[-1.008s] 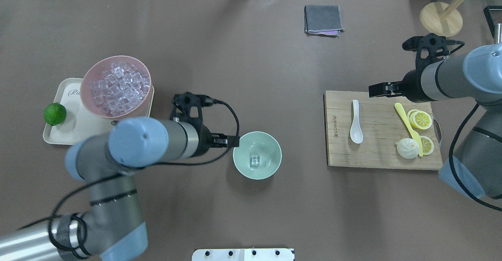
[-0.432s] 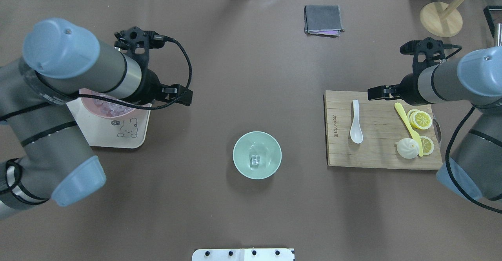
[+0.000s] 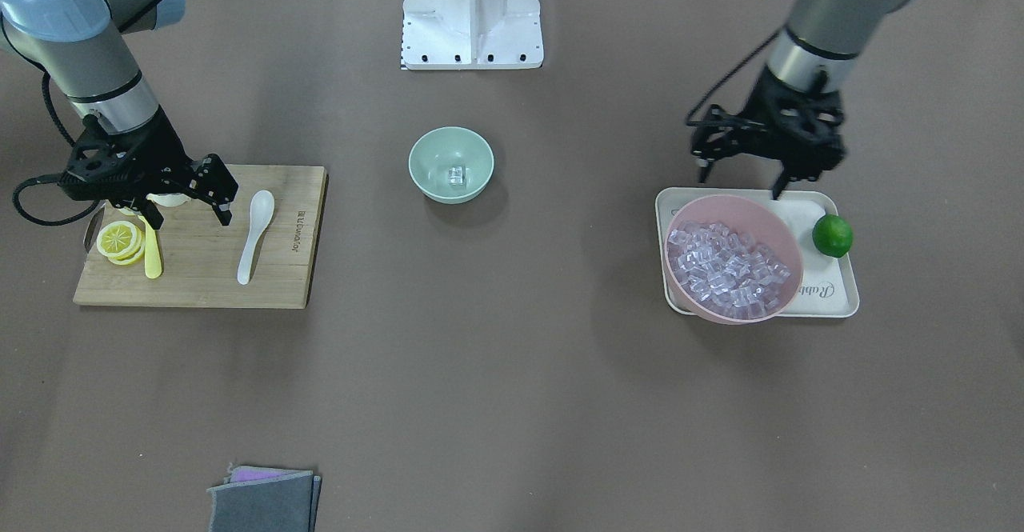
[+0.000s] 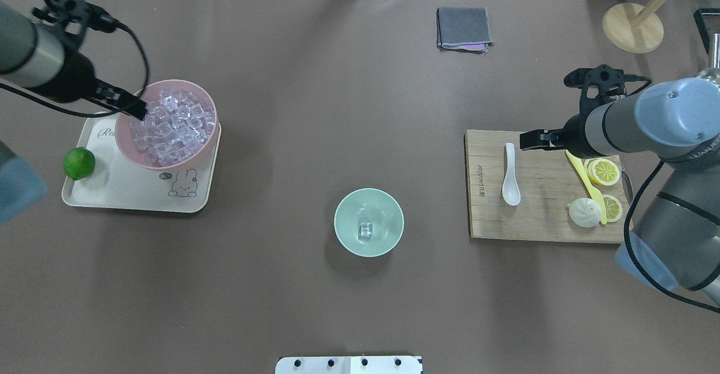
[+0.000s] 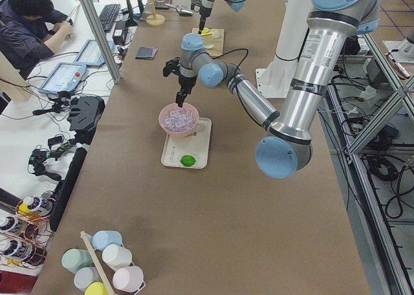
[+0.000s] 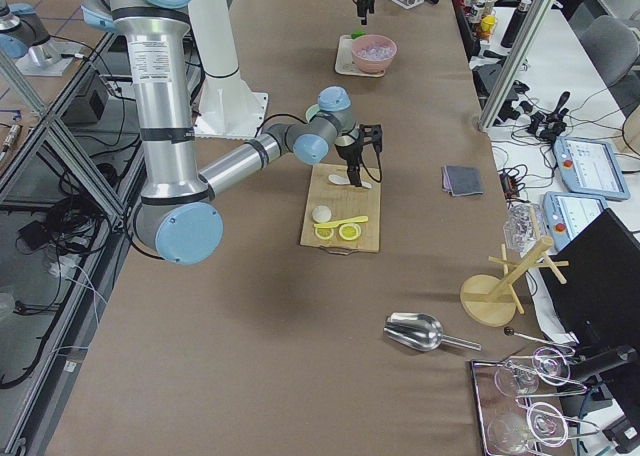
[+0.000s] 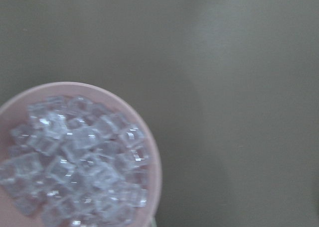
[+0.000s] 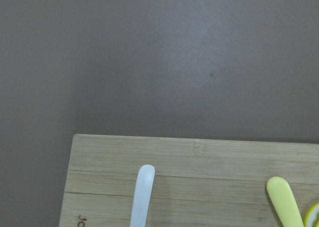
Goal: Put spoon and ice into bowl
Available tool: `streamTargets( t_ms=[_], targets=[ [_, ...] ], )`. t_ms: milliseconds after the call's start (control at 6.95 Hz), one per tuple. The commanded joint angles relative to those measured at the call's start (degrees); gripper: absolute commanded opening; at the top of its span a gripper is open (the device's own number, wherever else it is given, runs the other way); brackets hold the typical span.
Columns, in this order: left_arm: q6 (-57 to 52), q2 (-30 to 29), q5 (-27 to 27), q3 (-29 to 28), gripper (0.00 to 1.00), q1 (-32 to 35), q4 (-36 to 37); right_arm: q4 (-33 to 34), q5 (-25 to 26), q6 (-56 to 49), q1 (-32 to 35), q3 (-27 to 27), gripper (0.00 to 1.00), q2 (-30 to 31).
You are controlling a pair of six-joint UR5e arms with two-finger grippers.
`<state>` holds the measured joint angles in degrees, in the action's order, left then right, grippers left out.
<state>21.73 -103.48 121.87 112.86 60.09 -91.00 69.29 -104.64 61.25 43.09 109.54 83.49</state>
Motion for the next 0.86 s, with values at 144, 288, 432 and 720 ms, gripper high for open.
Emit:
streamTargets(
  t_ms=[144,288,432,720],
  targets=[
    [-33.29,6.70,12.69,-15.43,0.99,22.32,0.29,0.14,3.04,2.47,-3.44,-5.28,0.98,-3.32],
    [-35.16,8.37,12.78,-15.74,0.99,23.04,0.21,0.14,3.04,2.47,-3.62,-6.25,0.98,-4.90],
    [-35.18,9.52,12.87,-15.48,0.99,23.31,-0.14,0.14,3.04,2.47,-3.80,-6.35,0.97,-5.09],
    [-35.09,10.32,12.96,-15.13,0.99,23.40,-0.32,0.06,4.00,2.65,-4.85,-6.70,0.73,-4.39]
  ],
)
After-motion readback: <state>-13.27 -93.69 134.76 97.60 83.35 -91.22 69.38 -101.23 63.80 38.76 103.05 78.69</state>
